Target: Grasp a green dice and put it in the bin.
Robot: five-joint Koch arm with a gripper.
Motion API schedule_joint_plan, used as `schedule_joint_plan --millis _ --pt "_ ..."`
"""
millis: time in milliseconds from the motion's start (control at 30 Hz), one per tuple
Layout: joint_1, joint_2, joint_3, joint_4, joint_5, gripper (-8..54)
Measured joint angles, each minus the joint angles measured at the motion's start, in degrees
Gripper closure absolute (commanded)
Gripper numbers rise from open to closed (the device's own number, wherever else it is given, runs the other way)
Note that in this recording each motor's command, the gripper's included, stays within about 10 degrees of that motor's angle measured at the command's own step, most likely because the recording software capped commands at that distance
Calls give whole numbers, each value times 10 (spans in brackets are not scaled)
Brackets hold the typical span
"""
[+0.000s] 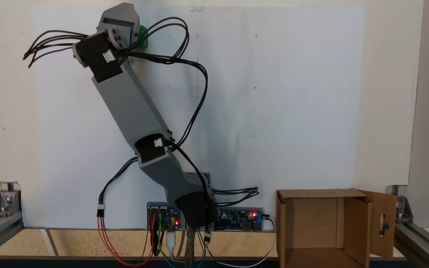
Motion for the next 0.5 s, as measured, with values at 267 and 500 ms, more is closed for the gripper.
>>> schedule_joint_plan --millis 267,500 --pt "0 -10 0 0 0 17" --pt "0 -32 0 0 0 17"
